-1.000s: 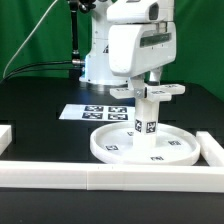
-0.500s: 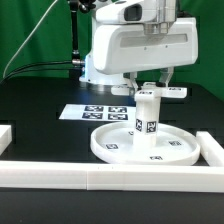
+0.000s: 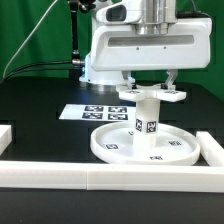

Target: Assemble round table

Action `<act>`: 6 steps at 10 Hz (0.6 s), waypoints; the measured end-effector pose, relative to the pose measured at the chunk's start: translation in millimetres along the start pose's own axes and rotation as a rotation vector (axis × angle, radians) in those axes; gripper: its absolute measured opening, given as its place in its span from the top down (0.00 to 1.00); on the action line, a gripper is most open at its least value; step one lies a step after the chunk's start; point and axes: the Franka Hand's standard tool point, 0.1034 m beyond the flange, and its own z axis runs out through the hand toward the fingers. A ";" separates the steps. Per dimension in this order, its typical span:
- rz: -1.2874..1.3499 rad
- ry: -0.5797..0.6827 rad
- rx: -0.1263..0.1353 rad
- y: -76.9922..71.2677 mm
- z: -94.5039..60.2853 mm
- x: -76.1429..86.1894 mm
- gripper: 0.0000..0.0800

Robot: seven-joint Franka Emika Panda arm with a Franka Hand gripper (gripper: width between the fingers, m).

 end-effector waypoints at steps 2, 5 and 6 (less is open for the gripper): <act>0.147 -0.001 0.001 0.0 0.3 -0.1 0.45; 0.447 -0.007 0.003 -0.5 0.9 -1.7 0.45; 0.574 -0.011 0.007 -0.5 1.1 -2.1 0.45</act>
Offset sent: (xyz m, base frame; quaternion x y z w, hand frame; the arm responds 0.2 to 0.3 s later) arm -0.0136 0.0055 -0.0019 -0.0121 -0.0268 0.2285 0.9731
